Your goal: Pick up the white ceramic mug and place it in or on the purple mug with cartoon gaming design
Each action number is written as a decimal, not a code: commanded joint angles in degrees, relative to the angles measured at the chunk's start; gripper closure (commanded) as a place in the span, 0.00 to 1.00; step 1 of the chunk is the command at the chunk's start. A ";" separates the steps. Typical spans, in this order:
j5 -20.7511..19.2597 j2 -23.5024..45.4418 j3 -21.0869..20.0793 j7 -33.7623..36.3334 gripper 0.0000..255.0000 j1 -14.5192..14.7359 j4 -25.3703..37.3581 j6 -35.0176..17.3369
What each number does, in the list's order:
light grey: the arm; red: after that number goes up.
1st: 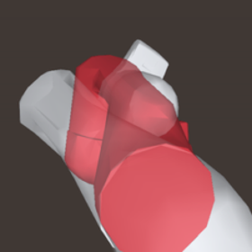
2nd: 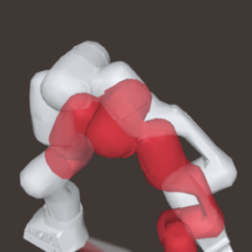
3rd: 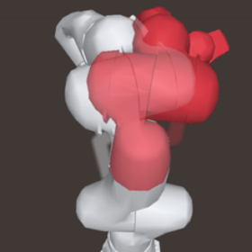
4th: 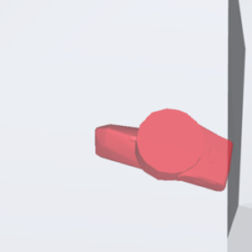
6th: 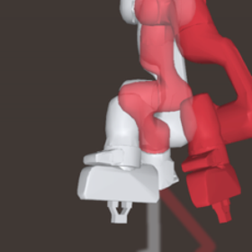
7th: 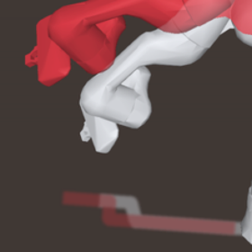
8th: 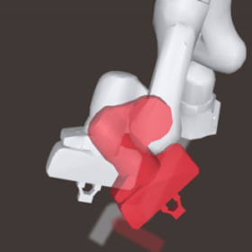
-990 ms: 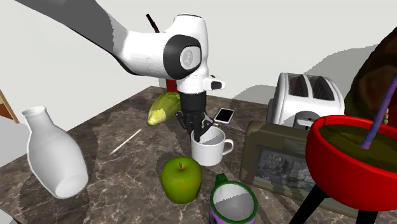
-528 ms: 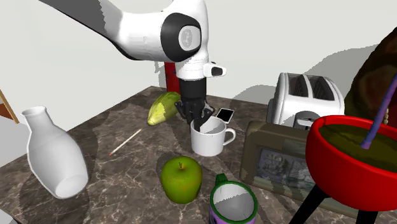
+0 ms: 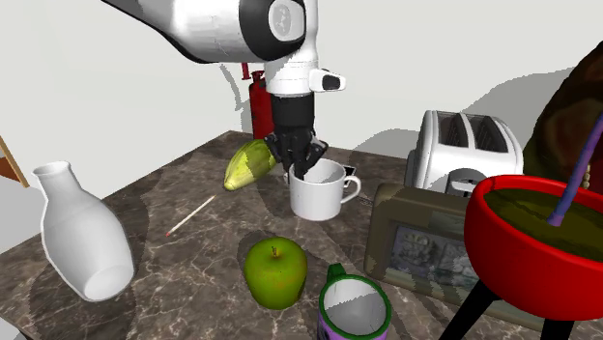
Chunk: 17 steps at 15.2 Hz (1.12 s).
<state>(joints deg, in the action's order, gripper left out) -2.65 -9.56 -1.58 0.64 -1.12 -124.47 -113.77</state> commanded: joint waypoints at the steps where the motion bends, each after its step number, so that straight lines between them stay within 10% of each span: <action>1: 0.05 -0.22 -0.08 0.06 1.00 0.07 1.35 1.59; 8: 0.16 -1.15 -0.08 -0.18 1.00 0.08 5.38 6.55; 17: -2.34 -12.63 6.69 -10.44 1.00 -4.51 -4.77 7.32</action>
<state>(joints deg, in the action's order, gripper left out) -4.60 -21.33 4.23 -8.48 -5.07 -128.63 -106.63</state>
